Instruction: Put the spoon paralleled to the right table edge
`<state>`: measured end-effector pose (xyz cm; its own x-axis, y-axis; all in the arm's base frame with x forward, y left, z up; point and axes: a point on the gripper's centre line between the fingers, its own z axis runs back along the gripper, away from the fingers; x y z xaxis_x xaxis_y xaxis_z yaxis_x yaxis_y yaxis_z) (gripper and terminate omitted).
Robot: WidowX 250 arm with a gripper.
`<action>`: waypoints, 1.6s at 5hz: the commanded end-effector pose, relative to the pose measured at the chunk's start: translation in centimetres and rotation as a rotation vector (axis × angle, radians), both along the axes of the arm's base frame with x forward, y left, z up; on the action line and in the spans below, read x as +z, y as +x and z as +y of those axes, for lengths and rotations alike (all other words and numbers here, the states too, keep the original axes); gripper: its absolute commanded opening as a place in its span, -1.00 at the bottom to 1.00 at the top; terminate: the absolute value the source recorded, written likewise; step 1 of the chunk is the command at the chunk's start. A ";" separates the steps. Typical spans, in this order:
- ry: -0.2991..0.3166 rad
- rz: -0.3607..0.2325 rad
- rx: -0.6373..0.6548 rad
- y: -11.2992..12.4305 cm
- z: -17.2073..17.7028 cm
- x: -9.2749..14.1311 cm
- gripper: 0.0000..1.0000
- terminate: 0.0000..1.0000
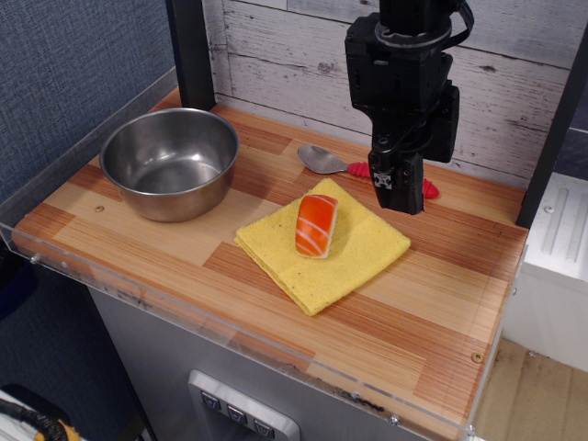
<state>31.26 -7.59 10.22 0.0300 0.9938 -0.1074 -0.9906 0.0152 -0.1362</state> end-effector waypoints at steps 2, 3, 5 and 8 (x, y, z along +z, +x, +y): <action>0.058 0.006 -0.007 0.9 1.3 0.0 1.00 -1.00; 0.096 -0.004 -0.010 1.8 2.6 0.1 1.00 -1.00; 0.120 0.005 -0.021 3.2 3.9 -1.3 1.00 -1.00; 0.128 -0.025 0.020 6.3 5.0 -3.5 1.00 -1.00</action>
<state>36.94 -2.81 5.11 0.0120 0.9997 0.0219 -0.9937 0.0143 -0.1109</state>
